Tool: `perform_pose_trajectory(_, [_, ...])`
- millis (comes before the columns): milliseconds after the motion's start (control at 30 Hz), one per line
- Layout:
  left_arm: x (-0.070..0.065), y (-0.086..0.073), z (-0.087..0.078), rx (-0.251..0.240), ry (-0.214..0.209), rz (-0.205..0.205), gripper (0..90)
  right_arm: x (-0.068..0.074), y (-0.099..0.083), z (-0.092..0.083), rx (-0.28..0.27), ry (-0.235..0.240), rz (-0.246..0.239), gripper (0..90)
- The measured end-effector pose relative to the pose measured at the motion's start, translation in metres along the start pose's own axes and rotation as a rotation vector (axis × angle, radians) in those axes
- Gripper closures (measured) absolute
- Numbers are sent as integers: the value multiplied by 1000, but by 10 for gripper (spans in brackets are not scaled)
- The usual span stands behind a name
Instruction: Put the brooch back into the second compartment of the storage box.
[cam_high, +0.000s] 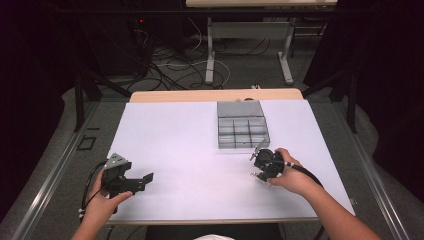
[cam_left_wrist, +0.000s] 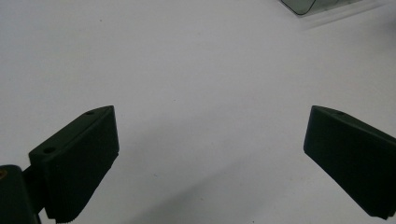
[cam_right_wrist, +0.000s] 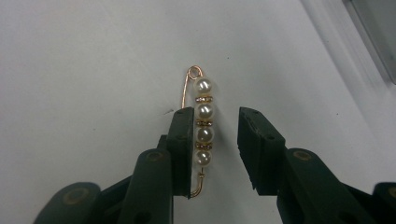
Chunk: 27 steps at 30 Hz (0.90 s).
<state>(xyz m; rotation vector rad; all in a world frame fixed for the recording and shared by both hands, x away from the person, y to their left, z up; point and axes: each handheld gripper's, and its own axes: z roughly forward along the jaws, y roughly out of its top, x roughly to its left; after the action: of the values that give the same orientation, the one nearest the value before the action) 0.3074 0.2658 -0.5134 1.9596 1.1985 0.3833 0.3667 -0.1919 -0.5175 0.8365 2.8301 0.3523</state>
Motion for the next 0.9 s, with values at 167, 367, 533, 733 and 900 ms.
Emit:
perform_pose_trajectory(167, [0,0,0,-6,2,-2,32,0,1,2,7,-3,-11,685])
perform_pose_trajectory(367, [1,0,0,1,3,6,33,-1,2,3,32,9,-29,711])
perform_pose_trajectory(533, [0,0,0,0,0,-1,33,1,3,5,46,-9,-34,735])
perform_pose_trajectory(733, [0,0,0,0,1,0,34,2,3,8,39,31,-19,749])
perform_pose_trajectory(900, [1,0,0,2,4,8,34,-1,4,8,63,6,-39,759])
